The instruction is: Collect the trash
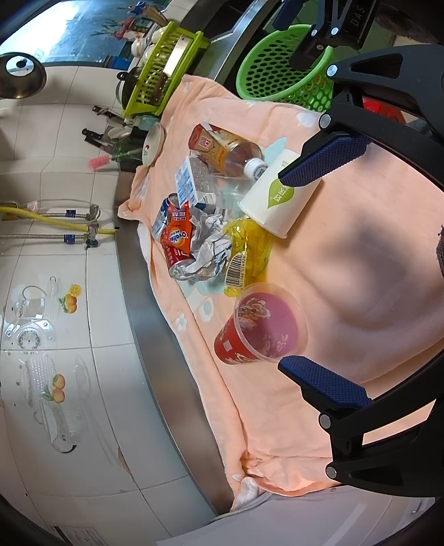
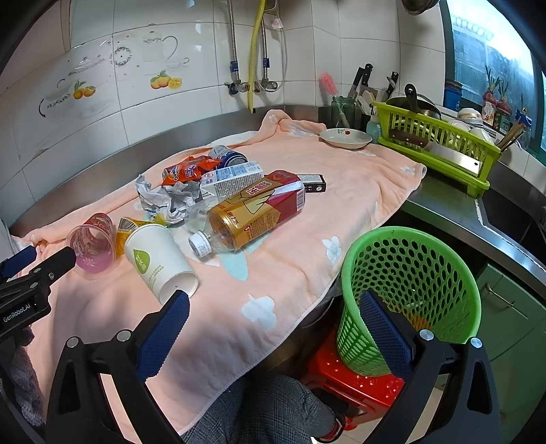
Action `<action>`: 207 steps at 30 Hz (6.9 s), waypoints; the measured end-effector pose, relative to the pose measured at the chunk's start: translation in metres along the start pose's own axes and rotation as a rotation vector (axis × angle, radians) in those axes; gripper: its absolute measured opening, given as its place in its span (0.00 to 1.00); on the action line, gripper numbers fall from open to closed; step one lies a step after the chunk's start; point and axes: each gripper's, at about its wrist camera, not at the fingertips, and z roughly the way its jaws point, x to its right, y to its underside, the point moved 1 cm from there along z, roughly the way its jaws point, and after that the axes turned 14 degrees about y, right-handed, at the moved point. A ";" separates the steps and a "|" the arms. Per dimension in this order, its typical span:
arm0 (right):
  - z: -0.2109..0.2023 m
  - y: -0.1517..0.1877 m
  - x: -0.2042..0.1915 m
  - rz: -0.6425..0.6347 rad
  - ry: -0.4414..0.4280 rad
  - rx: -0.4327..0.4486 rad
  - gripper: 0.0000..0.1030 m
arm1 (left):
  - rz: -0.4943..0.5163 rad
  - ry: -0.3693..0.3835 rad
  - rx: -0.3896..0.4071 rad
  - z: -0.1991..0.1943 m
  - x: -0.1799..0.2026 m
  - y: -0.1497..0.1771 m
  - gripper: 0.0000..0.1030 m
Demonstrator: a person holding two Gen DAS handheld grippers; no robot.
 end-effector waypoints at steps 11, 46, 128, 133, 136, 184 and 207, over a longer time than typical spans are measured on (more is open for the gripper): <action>0.004 0.001 0.001 0.001 0.002 -0.005 0.94 | 0.002 0.003 0.000 0.001 0.001 -0.002 0.95; 0.081 -0.054 -0.016 -0.007 -0.111 -0.139 0.93 | -0.115 -0.125 -0.039 0.010 -0.067 0.003 0.95; 0.193 -0.086 0.181 0.196 -0.100 -0.302 0.69 | -0.470 0.230 -0.318 0.182 0.032 -0.005 0.68; 0.233 -0.045 0.201 0.232 -0.015 -0.406 0.69 | -0.455 0.236 -0.311 0.181 0.034 -0.008 0.63; 0.260 -0.025 0.200 0.234 0.031 -0.479 0.69 | -0.434 0.241 -0.300 0.177 0.035 -0.009 0.61; 0.390 0.067 0.179 0.327 0.053 -0.982 0.69 | -0.347 0.285 -0.345 0.192 0.028 -0.013 0.62; 0.333 0.034 0.194 0.244 0.042 -0.830 0.78 | -0.226 0.452 -0.287 0.147 0.077 -0.029 0.59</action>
